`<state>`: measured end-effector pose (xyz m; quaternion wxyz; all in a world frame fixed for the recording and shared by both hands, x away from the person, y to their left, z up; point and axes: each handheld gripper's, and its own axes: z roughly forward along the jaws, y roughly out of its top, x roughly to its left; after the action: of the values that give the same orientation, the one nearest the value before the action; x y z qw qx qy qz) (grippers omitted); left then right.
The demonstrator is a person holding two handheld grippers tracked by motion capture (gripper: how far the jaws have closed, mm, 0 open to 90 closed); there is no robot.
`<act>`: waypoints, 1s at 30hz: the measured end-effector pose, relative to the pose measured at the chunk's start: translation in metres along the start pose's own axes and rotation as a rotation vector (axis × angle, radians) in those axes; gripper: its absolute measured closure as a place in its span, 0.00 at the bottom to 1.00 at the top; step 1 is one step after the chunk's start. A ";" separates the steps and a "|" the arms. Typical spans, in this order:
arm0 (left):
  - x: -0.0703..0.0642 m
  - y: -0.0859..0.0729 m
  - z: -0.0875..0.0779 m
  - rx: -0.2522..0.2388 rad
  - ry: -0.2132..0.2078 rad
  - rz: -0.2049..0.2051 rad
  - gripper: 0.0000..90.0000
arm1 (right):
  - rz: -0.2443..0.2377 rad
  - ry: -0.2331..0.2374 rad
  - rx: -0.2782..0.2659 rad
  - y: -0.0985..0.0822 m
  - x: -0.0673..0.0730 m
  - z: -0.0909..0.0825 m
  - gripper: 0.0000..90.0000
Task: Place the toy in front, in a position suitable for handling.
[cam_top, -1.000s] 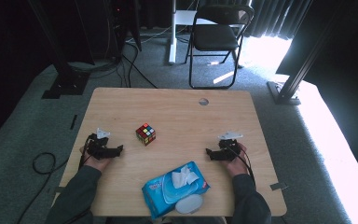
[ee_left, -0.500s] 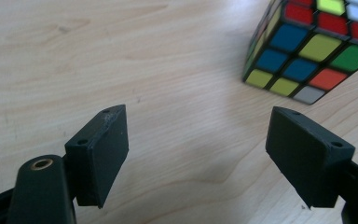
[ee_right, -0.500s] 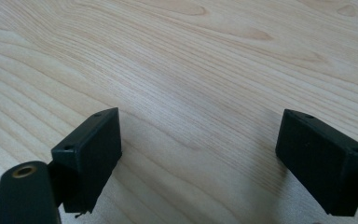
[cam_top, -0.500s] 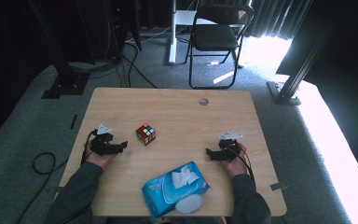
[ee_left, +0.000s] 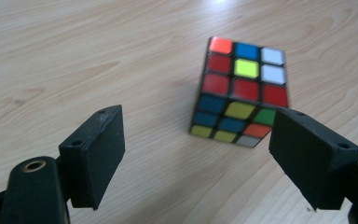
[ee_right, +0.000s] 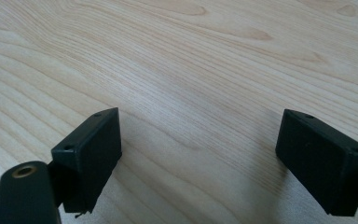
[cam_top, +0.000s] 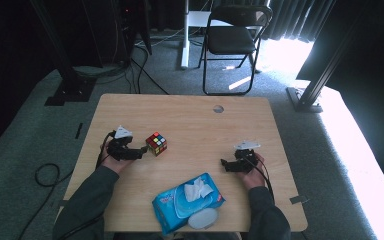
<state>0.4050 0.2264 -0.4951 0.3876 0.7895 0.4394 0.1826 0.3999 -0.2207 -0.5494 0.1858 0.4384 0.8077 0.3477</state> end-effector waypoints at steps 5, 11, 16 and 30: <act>-0.008 0.006 0.007 0.008 -0.026 0.017 0.20 | 0.000 0.000 0.000 0.000 0.000 0.000 0.15; -0.019 0.011 0.019 0.022 -0.035 0.042 0.20 | 0.000 0.000 0.000 0.000 0.000 0.000 0.15; -0.021 0.012 0.030 0.037 -0.032 0.038 0.20 | 0.000 0.000 0.000 0.000 0.000 0.000 0.15; -0.023 0.014 0.046 0.070 -0.040 0.020 0.28 | 0.000 0.000 0.000 0.000 0.000 0.000 0.15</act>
<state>0.4289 0.1819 -0.5125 0.3666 0.8104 0.4298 0.1554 0.3999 -0.2208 -0.5494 0.1857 0.4386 0.8076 0.3478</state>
